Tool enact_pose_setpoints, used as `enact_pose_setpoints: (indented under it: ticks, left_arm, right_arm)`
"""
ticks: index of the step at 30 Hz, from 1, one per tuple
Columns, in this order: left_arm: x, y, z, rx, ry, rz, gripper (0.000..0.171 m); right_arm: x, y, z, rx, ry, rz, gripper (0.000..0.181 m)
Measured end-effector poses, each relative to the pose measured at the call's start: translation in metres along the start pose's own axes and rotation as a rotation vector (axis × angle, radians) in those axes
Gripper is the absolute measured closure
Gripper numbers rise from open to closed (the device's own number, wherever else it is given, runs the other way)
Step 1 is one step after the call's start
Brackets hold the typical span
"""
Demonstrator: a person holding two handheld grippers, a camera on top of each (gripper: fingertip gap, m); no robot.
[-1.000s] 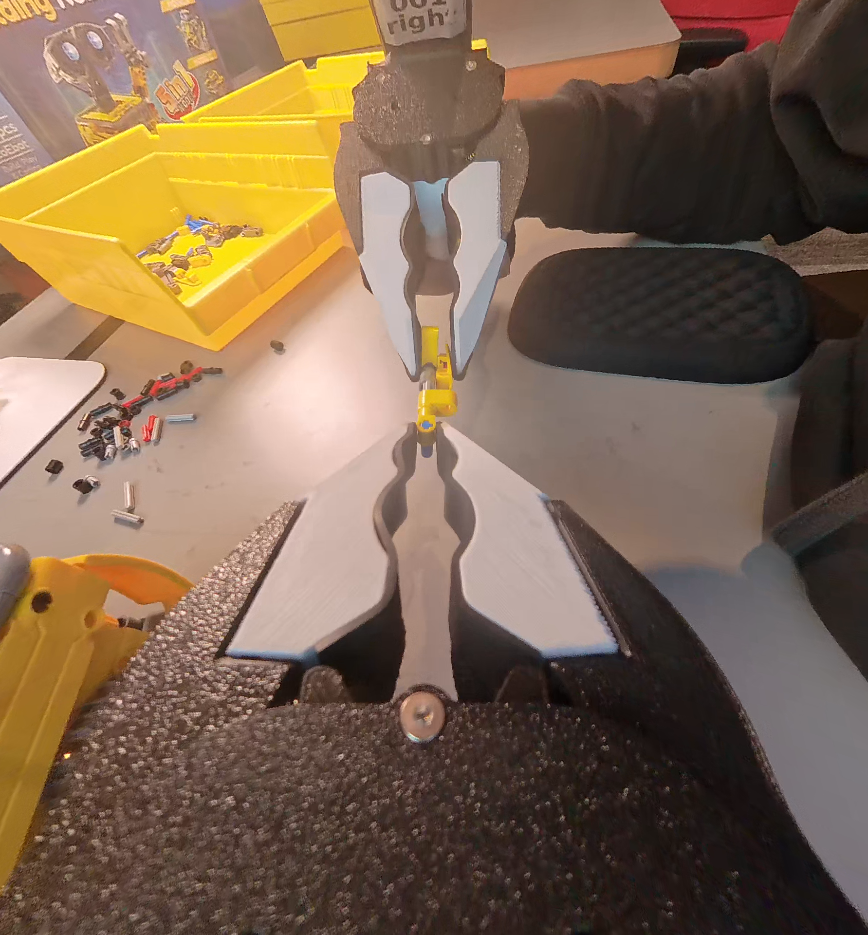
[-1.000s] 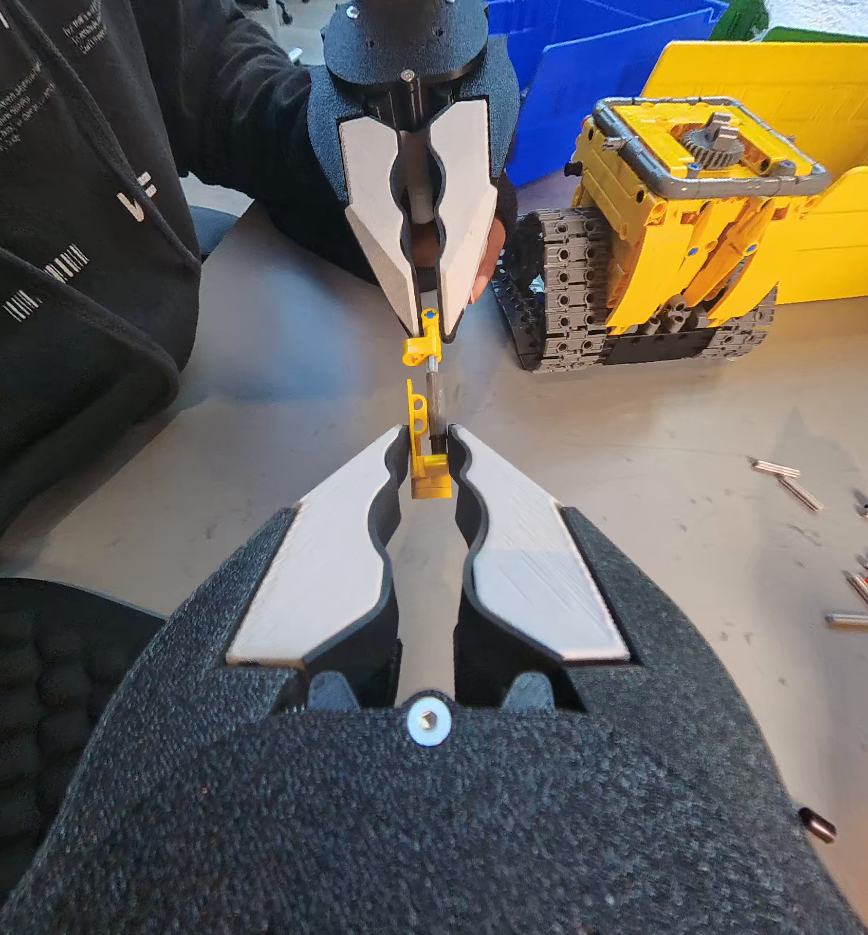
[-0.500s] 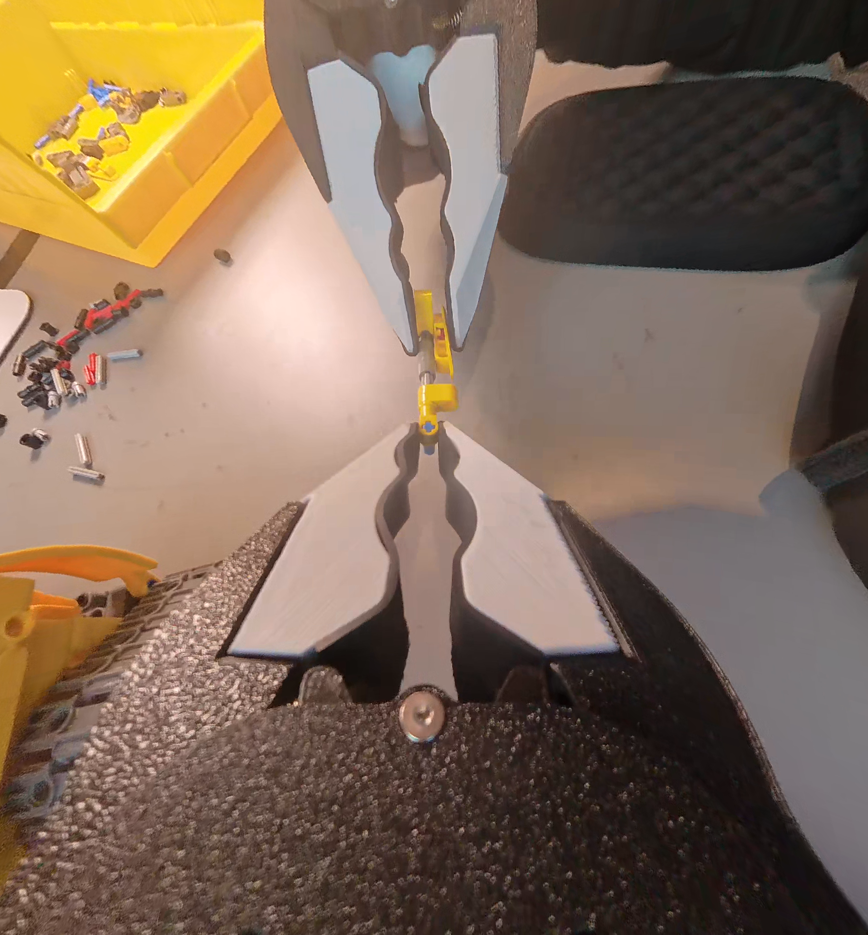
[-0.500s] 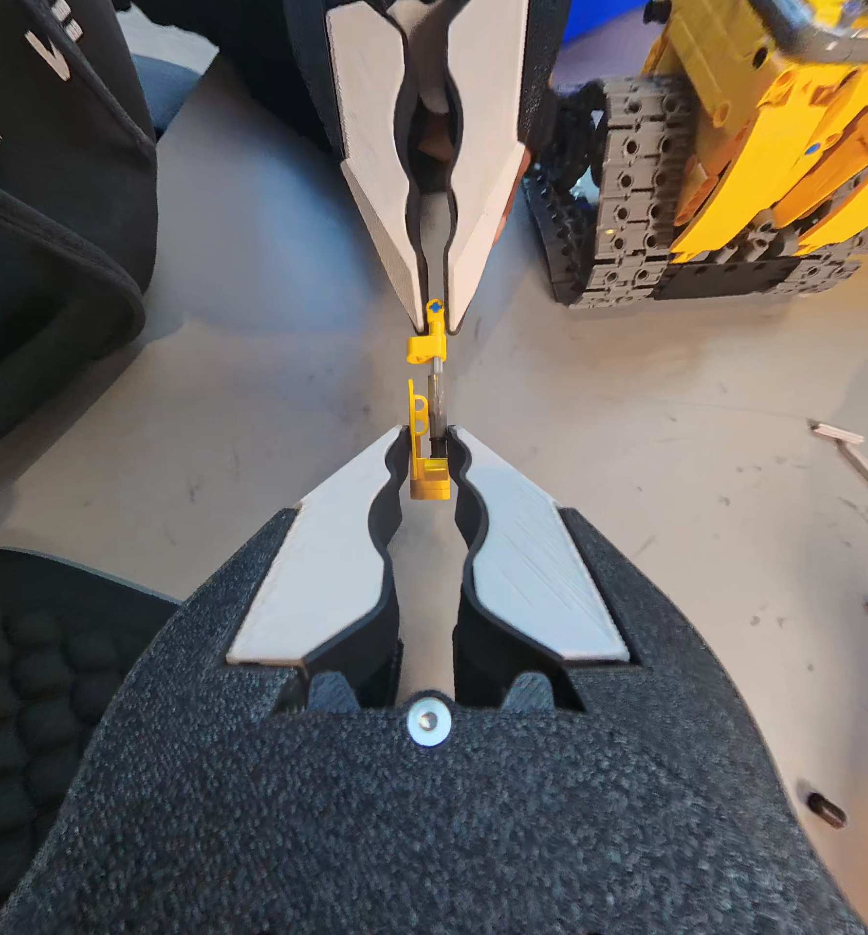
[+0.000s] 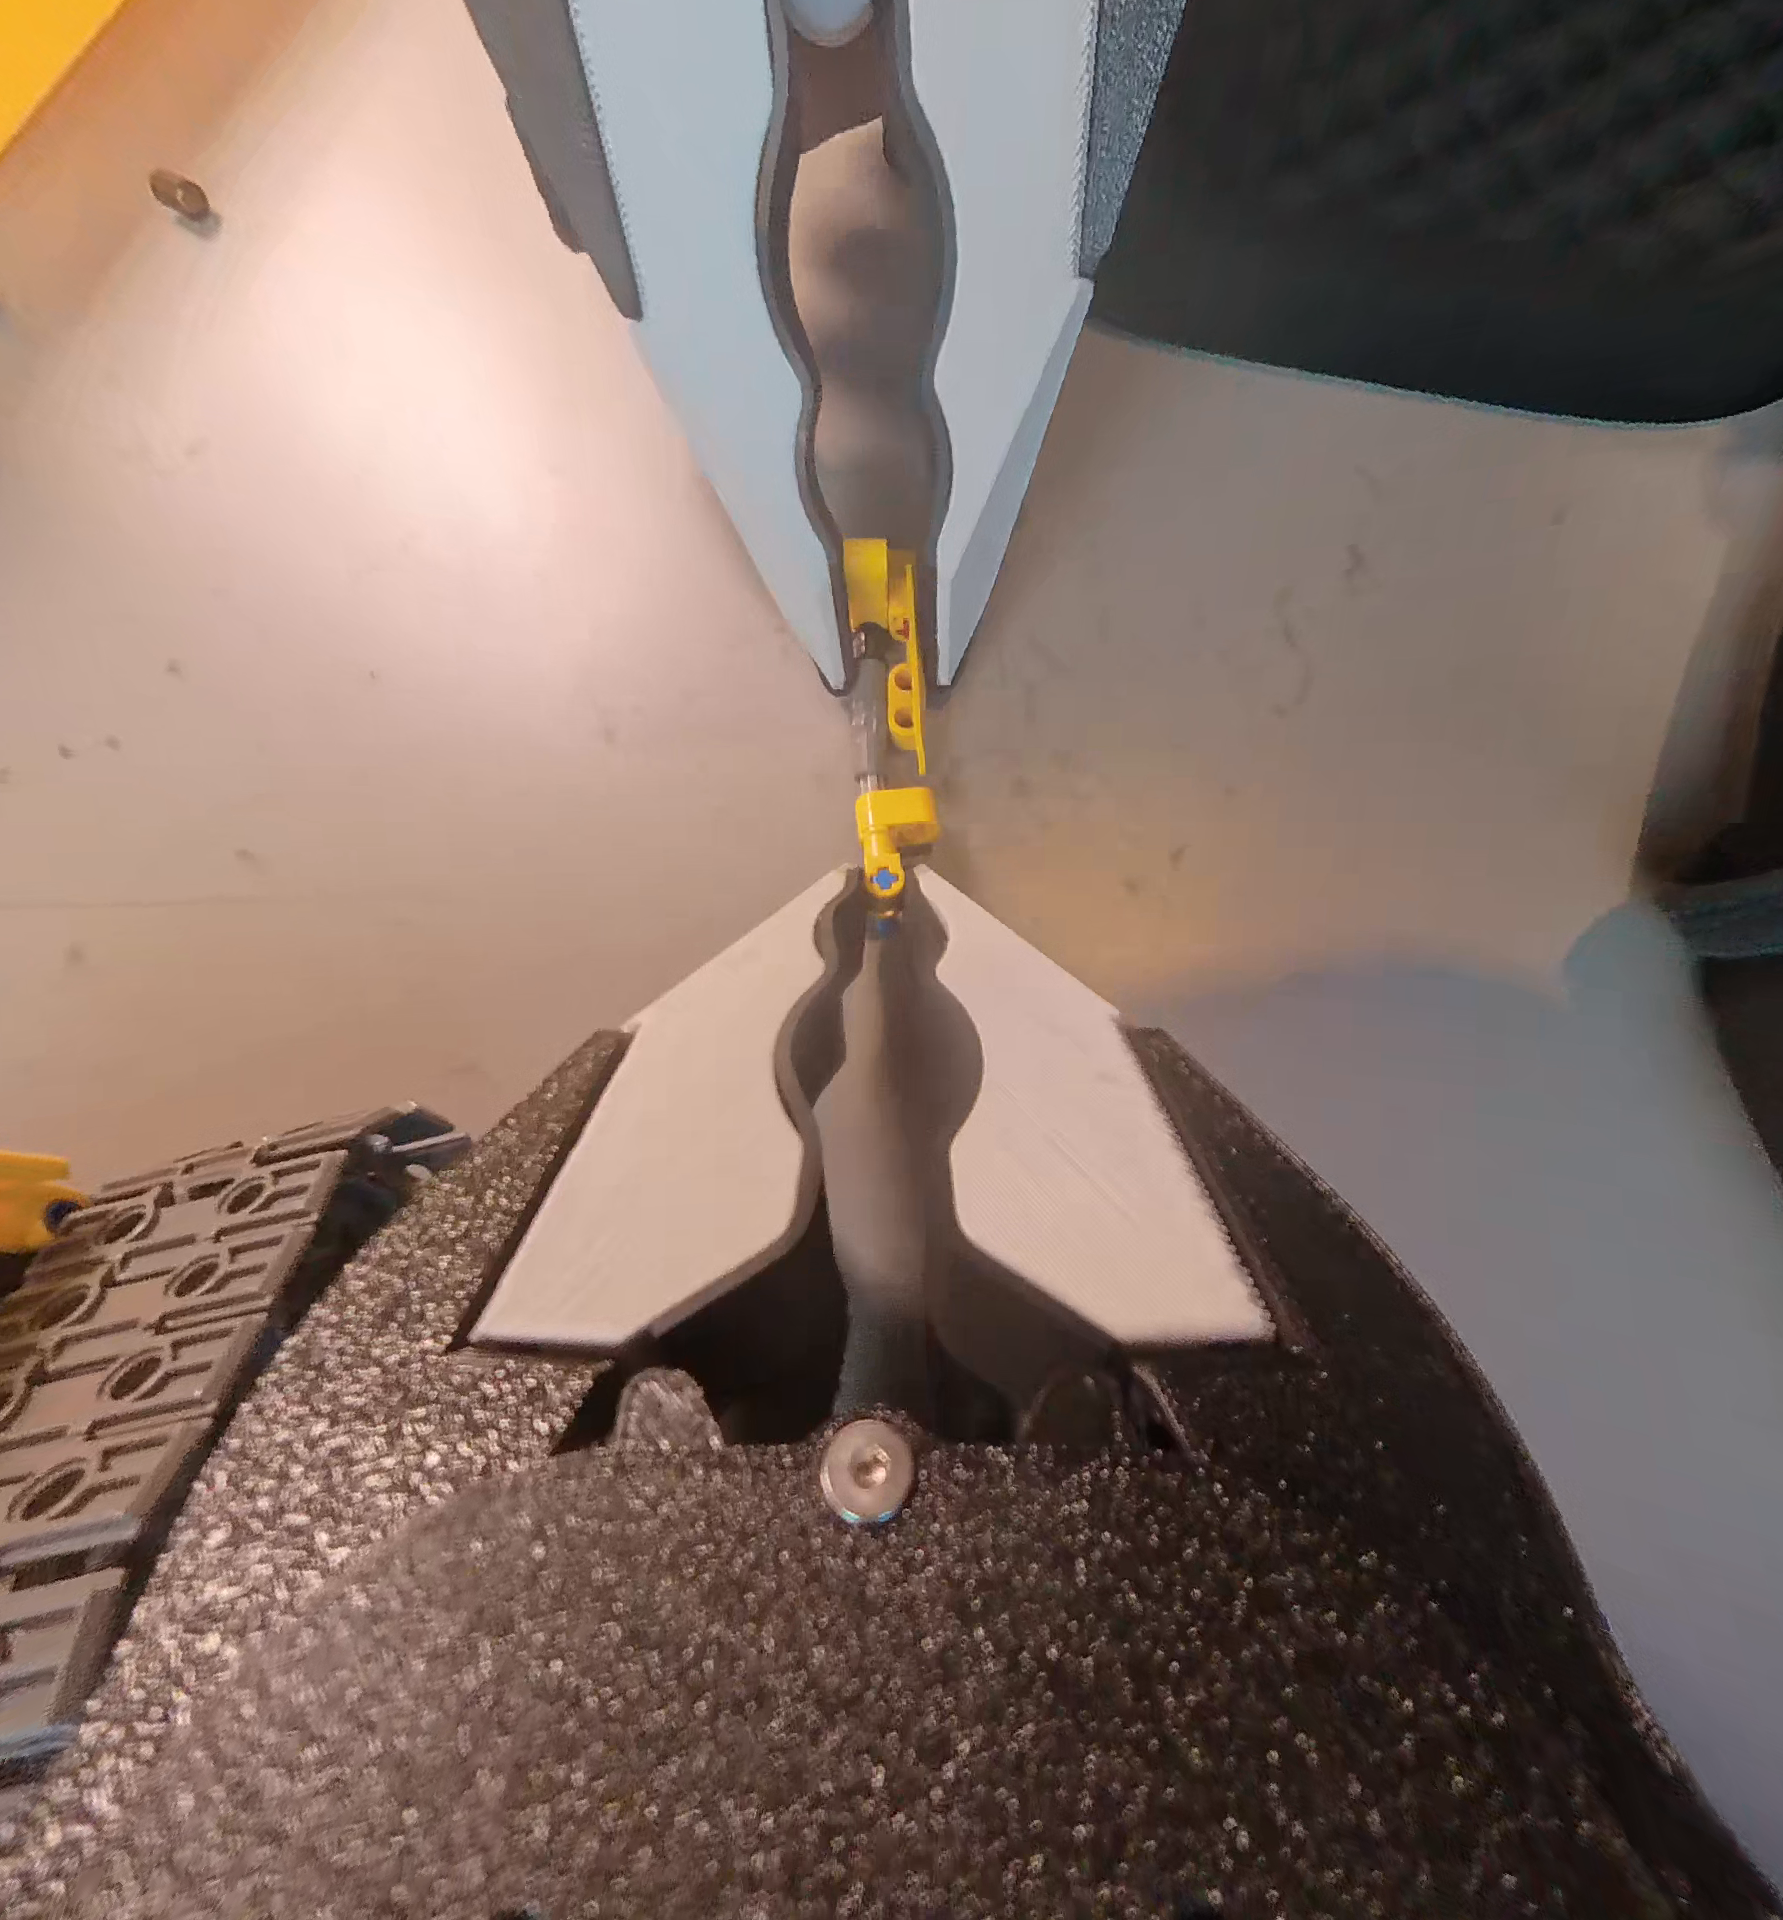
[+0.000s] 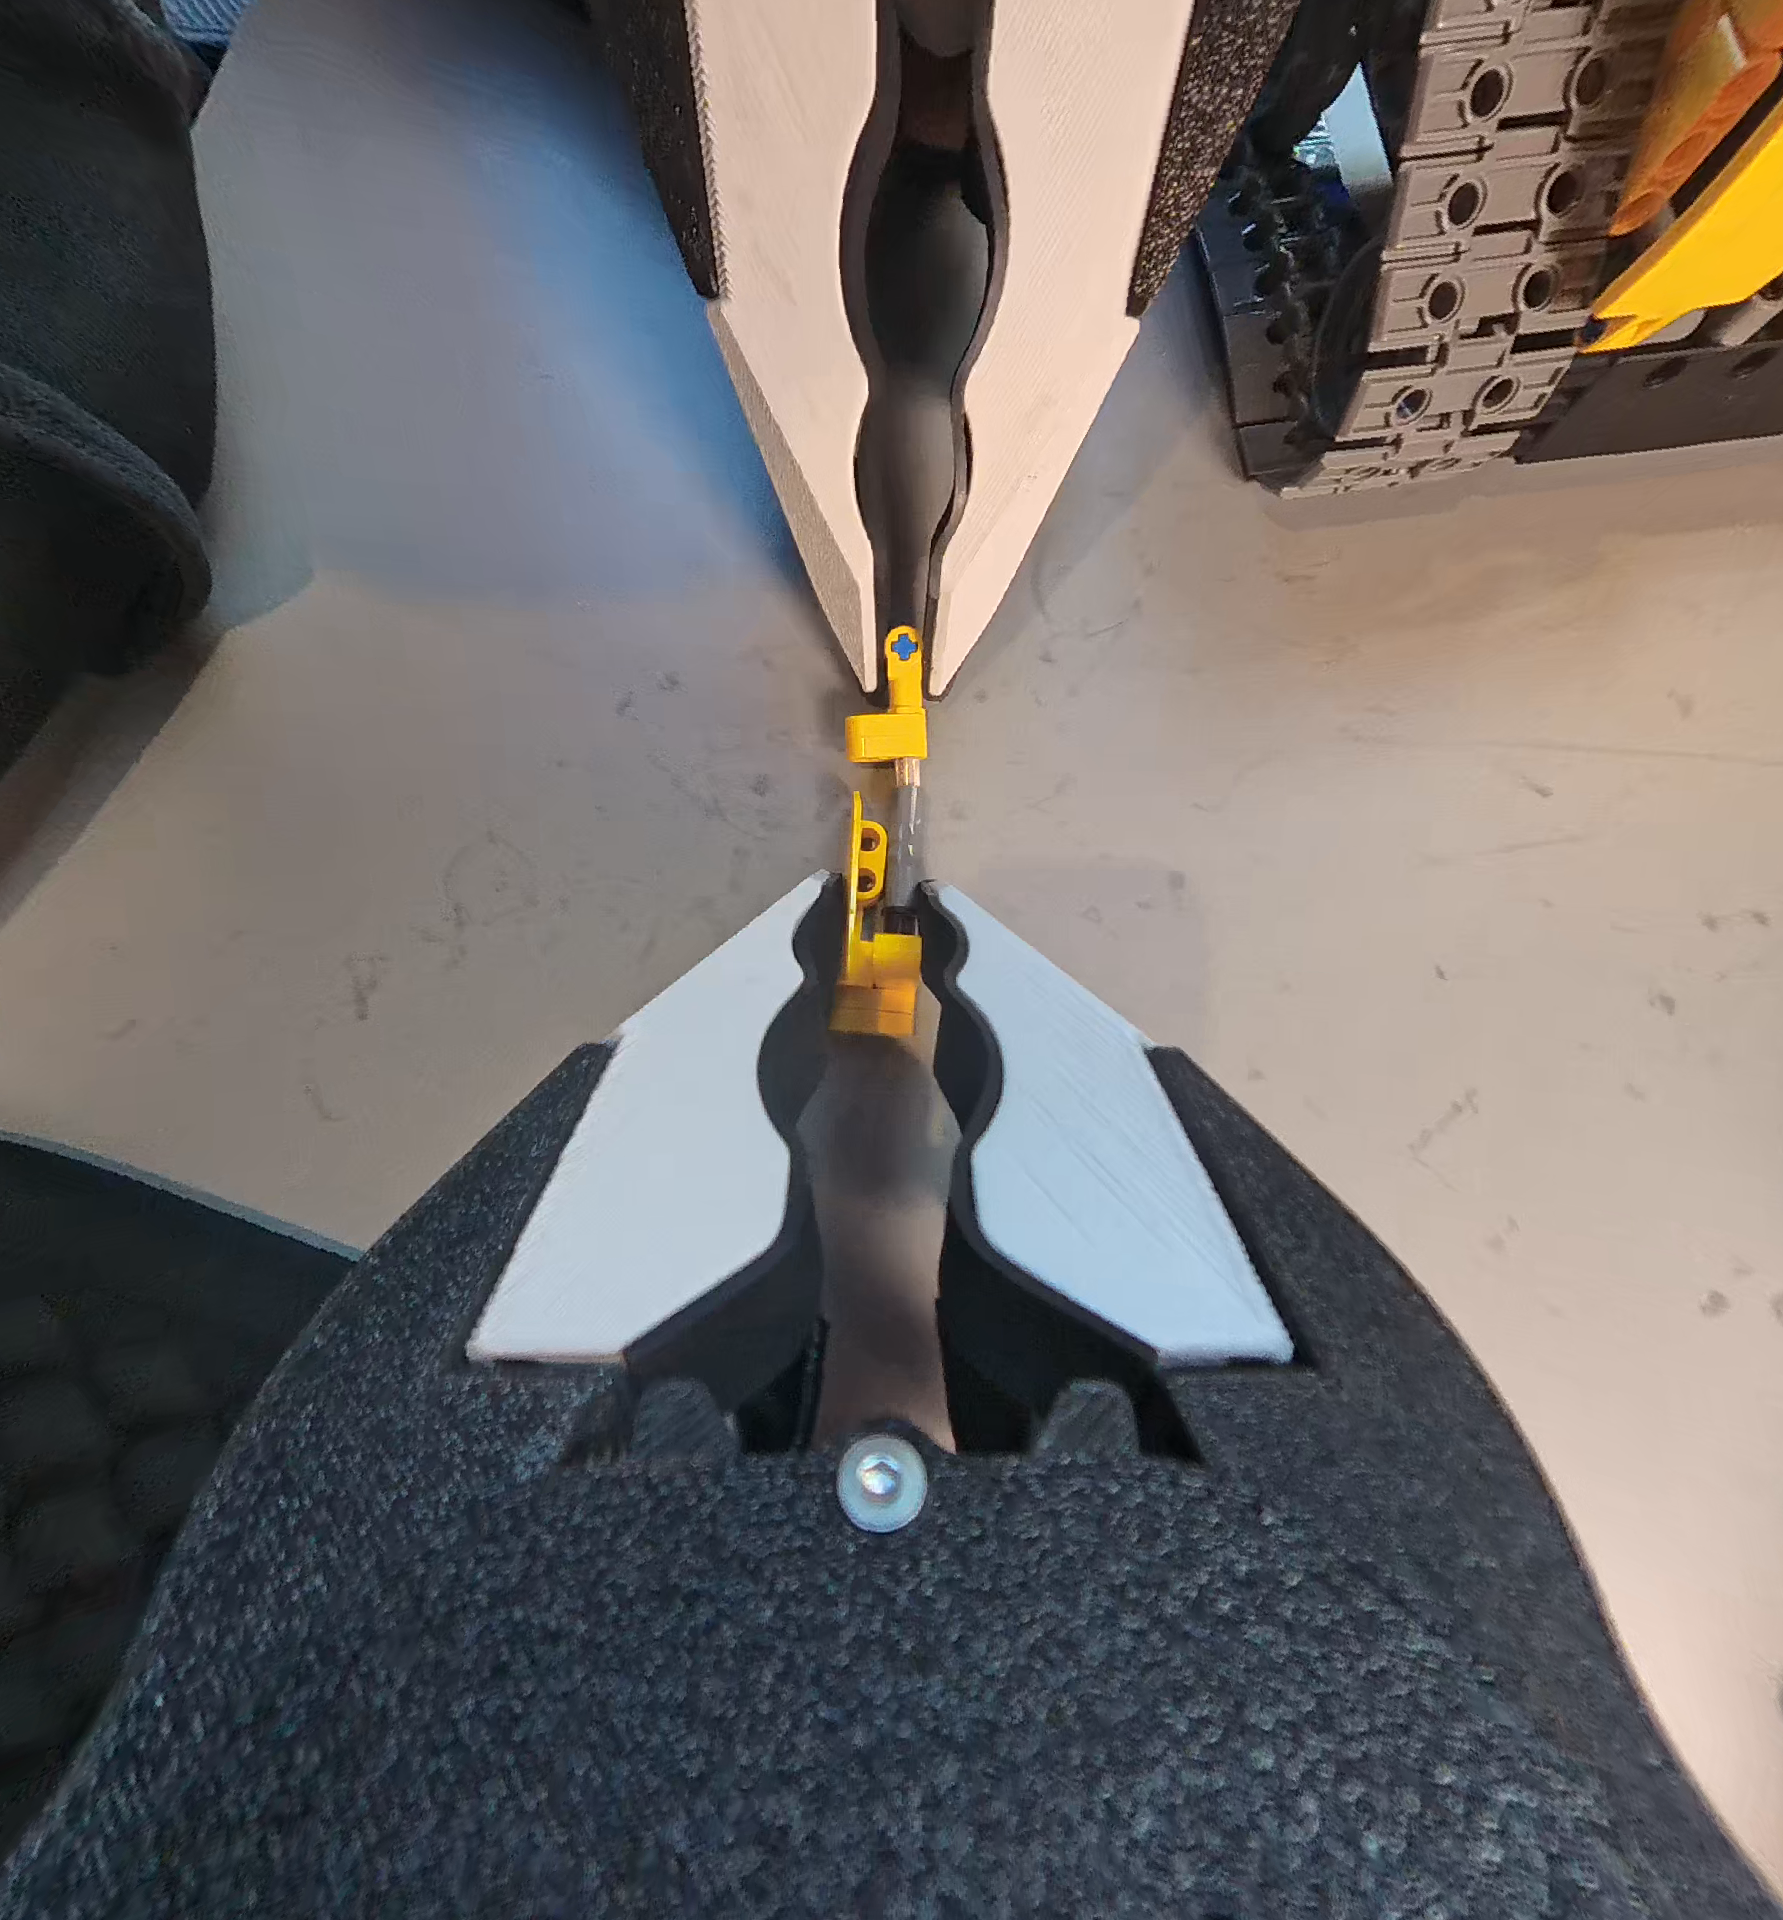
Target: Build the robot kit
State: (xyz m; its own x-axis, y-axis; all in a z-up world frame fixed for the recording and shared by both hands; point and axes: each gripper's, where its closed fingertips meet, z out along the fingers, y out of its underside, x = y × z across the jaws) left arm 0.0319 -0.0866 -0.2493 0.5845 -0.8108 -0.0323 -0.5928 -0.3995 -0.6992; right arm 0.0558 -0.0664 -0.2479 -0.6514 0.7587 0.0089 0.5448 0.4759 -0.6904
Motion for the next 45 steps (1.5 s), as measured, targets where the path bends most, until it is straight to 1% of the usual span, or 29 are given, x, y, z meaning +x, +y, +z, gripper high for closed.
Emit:
enact_pose_setpoints:
  ticks: [2,4,7,10,13,18,20,22,23,25,27,30,34,37,41,45]
  left_arm:
    - [0.001,0.000,0.000,0.002,0.016,-0.006,0.167]
    - [0.003,0.000,0.001,0.002,0.069,-0.042,0.166]
    - [0.006,0.000,0.002,-0.005,0.126,-0.078,0.166]
    - [0.004,0.001,0.004,-0.018,0.070,-0.013,0.166]
    - [0.004,0.000,0.004,-0.018,0.057,0.005,0.166]
    - [0.004,-0.001,0.003,0.001,0.017,0.081,0.167]
    - [0.002,-0.010,-0.003,0.064,0.002,0.083,0.167]
    - [-0.001,-0.027,-0.017,0.190,0.002,0.049,0.167]
    - [-0.002,-0.033,-0.022,0.226,-0.002,0.047,0.166]
    - [-0.002,-0.039,-0.023,0.249,-0.012,0.065,0.166]
    - [-0.003,-0.040,-0.021,0.241,-0.004,0.058,0.167]
    - [-0.001,-0.038,-0.015,0.202,-0.005,0.078,0.167]
    - [-0.002,-0.042,-0.016,0.232,0.003,0.071,0.167]
    - [0.000,-0.042,-0.016,0.229,0.013,0.078,0.167]
    - [0.003,-0.038,-0.010,0.186,0.006,0.109,0.167]
    - [0.004,-0.044,-0.017,0.235,0.026,0.084,0.167]
  right_arm:
    - [-0.001,0.000,0.000,0.025,-0.025,0.028,0.169]
    - [-0.002,0.000,0.000,0.050,-0.056,0.060,0.169]
    - [-0.002,0.000,0.000,0.047,-0.080,0.081,0.168]
    - [-0.002,0.000,0.000,0.054,-0.079,0.090,0.168]
    - [-0.003,0.000,0.000,0.064,-0.076,0.082,0.168]
    - [-0.004,-0.001,0.000,0.093,-0.066,0.044,0.169]
    - [-0.003,-0.006,-0.005,0.138,-0.054,0.033,0.169]
    - [0.000,-0.019,-0.018,0.248,-0.039,0.047,0.168]
    - [0.001,-0.022,-0.023,0.282,-0.034,0.049,0.168]
    - [0.001,-0.023,-0.027,0.307,-0.023,0.044,0.168]
    - [0.001,-0.020,-0.028,0.295,-0.006,0.038,0.168]
    - [-0.001,-0.014,-0.024,0.229,0.012,0.013,0.169]
    - [0.000,-0.016,-0.027,0.266,0.017,0.023,0.170]
    - [-0.003,-0.020,-0.029,0.283,0.016,0.004,0.170]
    - [-0.006,-0.014,-0.021,0.199,0.032,-0.040,0.170]
    - [-0.007,-0.026,-0.030,0.278,0.025,-0.023,0.170]
